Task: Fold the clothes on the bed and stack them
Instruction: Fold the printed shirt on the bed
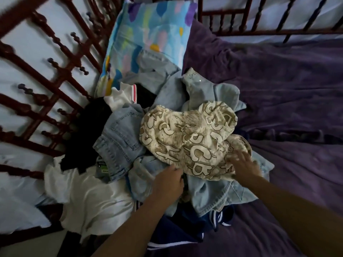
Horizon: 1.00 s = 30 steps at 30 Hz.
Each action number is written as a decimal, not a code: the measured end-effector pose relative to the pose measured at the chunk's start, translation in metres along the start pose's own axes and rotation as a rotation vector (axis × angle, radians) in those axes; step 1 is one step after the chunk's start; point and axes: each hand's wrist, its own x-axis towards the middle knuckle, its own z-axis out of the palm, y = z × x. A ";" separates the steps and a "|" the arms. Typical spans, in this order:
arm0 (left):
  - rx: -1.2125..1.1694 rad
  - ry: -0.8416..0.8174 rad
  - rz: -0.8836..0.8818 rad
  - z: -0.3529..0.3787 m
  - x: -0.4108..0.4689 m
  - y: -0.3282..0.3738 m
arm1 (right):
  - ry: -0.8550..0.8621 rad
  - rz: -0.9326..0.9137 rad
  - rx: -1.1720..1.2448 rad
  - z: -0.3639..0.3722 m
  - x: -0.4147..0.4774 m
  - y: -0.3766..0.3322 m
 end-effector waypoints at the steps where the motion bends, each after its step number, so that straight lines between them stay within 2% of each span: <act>1: 0.028 0.008 0.047 0.008 0.012 0.007 | 0.023 -0.026 0.044 0.004 0.004 0.005; 4: 0.065 0.019 0.166 0.035 0.039 0.034 | 0.042 0.039 0.496 -0.004 0.011 0.021; 8: 0.086 -0.005 0.145 0.056 0.061 0.050 | 0.018 0.103 1.065 -0.048 0.015 0.040; 9: 0.029 0.037 0.125 0.053 0.066 0.053 | 0.027 0.113 1.179 -0.062 0.012 0.043; 11: -0.240 0.102 0.045 0.033 0.075 0.056 | 0.049 0.108 1.314 -0.087 0.005 0.045; 14: -0.534 0.137 -0.056 -0.013 0.088 0.052 | -0.113 0.051 1.592 -0.127 -0.013 0.042; 17: -0.607 0.205 -0.013 -0.072 0.089 0.041 | -0.329 -0.163 1.585 -0.164 -0.029 0.038; 19: -0.550 0.247 -0.005 -0.106 0.082 0.031 | -0.366 -0.275 1.483 -0.185 -0.038 0.034; 21: -0.425 0.280 -0.024 -0.133 0.066 0.018 | -0.268 -0.344 1.306 -0.207 -0.051 0.024; 23: -0.301 0.300 -0.032 -0.151 0.044 0.004 | -0.086 -0.348 1.158 -0.228 -0.073 0.006; 25: -0.245 0.293 -0.059 -0.160 0.020 -0.009 | 0.015 -0.345 1.152 -0.248 -0.096 -0.016; 28: -0.343 0.374 0.012 -0.172 -0.020 -0.026 | 0.059 -0.361 1.157 -0.277 -0.136 -0.055; 30: -0.450 0.525 0.077 -0.180 -0.046 -0.028 | 0.044 -0.389 1.195 -0.291 -0.161 -0.080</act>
